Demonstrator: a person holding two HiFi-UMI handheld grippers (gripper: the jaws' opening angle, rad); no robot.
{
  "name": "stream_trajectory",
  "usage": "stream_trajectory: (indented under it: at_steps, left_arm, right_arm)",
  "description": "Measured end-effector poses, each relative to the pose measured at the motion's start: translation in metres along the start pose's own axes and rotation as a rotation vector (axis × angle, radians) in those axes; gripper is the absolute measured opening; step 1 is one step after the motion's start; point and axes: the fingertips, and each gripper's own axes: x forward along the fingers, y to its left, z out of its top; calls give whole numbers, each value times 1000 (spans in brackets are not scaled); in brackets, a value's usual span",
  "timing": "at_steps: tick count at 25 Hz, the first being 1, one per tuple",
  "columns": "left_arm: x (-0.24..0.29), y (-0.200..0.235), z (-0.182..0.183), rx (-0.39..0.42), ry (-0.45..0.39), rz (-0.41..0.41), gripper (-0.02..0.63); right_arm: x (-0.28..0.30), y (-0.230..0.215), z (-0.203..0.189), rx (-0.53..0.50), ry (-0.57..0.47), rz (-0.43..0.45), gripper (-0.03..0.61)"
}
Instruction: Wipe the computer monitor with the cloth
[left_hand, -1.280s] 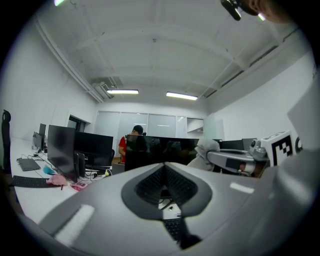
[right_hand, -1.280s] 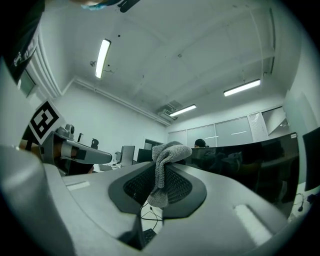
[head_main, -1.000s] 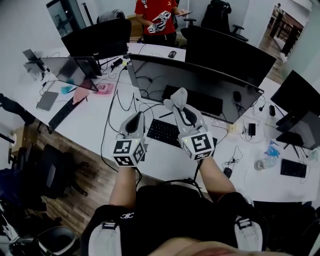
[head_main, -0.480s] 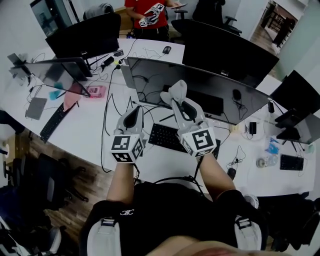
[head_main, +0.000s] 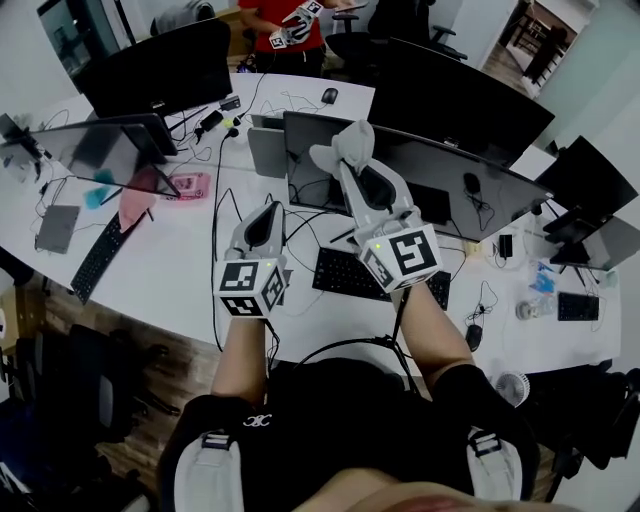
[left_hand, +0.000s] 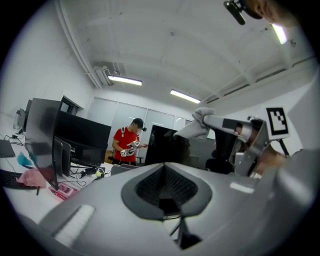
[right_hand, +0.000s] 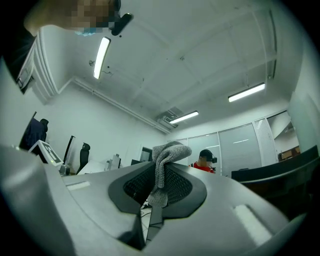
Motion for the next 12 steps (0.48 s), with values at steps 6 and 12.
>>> stream_trajectory:
  at_steps: [6,12]
  left_arm:
    - [-9,27,-1,1,-4,-42,51]
    - [-11,50,-6,-11,7,-91,51]
  right_arm:
    - [48,2,14,-23,-30,-54,32]
    - [92,10,11,-66,-7,-89,32]
